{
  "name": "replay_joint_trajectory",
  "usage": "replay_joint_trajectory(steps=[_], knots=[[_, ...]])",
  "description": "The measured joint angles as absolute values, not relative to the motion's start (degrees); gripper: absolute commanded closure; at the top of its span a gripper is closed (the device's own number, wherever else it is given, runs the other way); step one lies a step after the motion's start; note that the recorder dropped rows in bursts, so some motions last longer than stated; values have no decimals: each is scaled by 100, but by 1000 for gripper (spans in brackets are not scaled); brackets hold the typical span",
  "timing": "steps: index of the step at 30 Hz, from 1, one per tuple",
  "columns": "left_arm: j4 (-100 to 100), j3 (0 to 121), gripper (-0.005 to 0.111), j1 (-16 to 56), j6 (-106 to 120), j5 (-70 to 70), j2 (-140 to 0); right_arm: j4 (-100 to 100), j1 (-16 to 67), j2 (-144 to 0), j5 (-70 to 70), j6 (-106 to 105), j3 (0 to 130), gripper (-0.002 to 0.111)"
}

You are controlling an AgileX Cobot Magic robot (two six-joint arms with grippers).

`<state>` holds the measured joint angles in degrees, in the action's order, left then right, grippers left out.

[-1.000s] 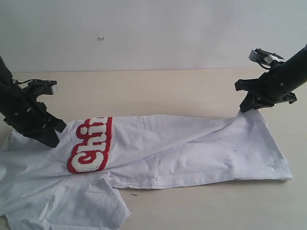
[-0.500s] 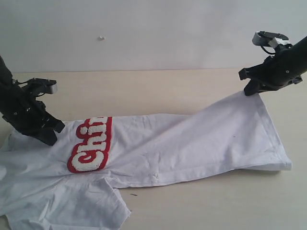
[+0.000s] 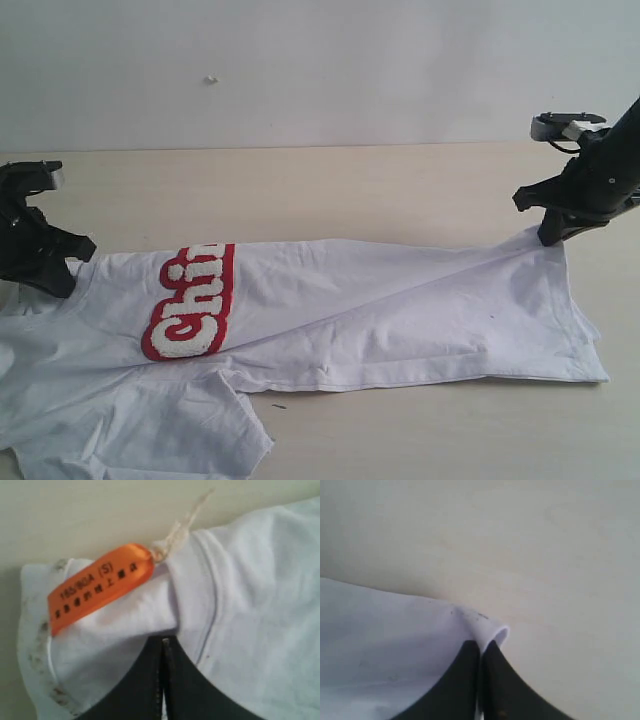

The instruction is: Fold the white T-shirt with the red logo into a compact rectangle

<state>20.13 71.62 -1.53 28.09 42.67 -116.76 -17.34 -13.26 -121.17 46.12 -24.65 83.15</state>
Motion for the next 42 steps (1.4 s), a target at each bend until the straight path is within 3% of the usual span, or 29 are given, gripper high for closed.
replay_joint_trajectory(steps=[5,9,11,14,22,31,42], knots=[[2013,7162,107,-155,2809,4328,-11676,-1712,-1326,-12117,4437,-2305,8315,76],[1992,7162,107,-155,2809,4262,-11676,-1757,-1326,-11827,4451,-2062,8566,72],[1967,7162,107,-155,2784,4169,-11680,-2044,-1326,-11570,4552,-2016,8674,76],[1908,7164,107,-155,2731,4144,-11788,-2849,-1245,-11446,5194,-2588,8651,108],[1881,7174,107,-155,2720,4144,-11870,-2108,-599,-12215,5567,-2686,8452,108],[1799,7174,107,-180,2699,4085,-11870,-651,-503,-12636,5601,-1323,8518,108],[1756,7174,107,-342,2591,4083,-11870,-412,-505,-12645,5557,-1048,8544,108]])
